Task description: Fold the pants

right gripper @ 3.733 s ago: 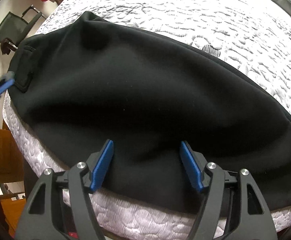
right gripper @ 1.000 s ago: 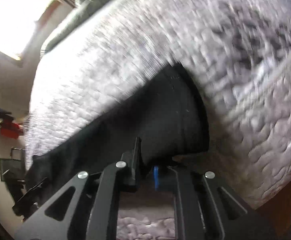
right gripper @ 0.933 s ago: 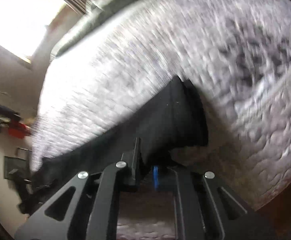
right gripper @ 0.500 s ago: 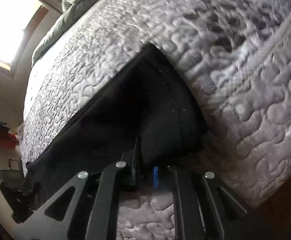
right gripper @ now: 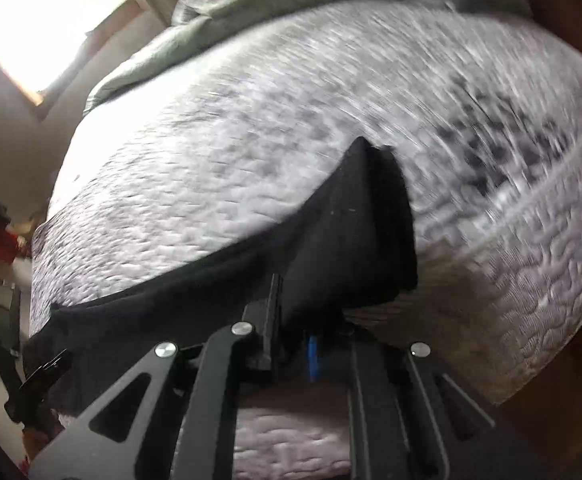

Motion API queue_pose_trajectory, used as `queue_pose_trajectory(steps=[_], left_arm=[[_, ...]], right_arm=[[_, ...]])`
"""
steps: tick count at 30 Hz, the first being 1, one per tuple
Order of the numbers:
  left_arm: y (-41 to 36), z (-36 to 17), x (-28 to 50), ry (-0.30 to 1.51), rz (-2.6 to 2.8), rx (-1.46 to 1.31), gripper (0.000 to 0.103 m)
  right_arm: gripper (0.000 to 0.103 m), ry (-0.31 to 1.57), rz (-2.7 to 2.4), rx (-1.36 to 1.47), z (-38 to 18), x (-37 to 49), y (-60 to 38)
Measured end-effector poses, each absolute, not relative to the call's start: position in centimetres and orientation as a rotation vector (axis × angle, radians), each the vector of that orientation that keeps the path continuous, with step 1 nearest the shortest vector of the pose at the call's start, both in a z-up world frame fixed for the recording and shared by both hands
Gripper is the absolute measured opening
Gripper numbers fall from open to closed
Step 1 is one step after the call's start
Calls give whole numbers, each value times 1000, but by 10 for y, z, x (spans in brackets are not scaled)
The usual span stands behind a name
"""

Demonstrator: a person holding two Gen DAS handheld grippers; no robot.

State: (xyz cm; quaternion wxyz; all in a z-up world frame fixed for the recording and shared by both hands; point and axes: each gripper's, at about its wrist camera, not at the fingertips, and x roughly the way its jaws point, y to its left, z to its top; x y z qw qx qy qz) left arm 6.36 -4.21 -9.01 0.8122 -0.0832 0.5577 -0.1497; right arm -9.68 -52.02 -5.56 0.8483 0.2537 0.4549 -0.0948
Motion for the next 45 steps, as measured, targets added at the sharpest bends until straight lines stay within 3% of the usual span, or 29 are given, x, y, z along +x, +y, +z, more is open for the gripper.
queue_pose_trajectory(steps=[8,32,35,37,41,45], left_arm=[[5,-85,54,1185,-267,-274,84],[62,-86,50,1192,-211,-407,84],[63,-87,51,1211,-219,-427,84],[61,-88,52,1230,-233,-443,84],[50,-87,56,1263,-261,-444,85],[31,-88,56,1297,-291,-407,88]], right_arm=[[11,961,-36,290,-25,-65,-413],[11,1146,309,11,-85,-14,-183],[21,1195,291,-35,-99,-12,-174],[40,1218,319,1,-102,-13,-178],[50,1237,377,126,-94,-18,-196],[50,1217,336,211,-77,-27,-232]])
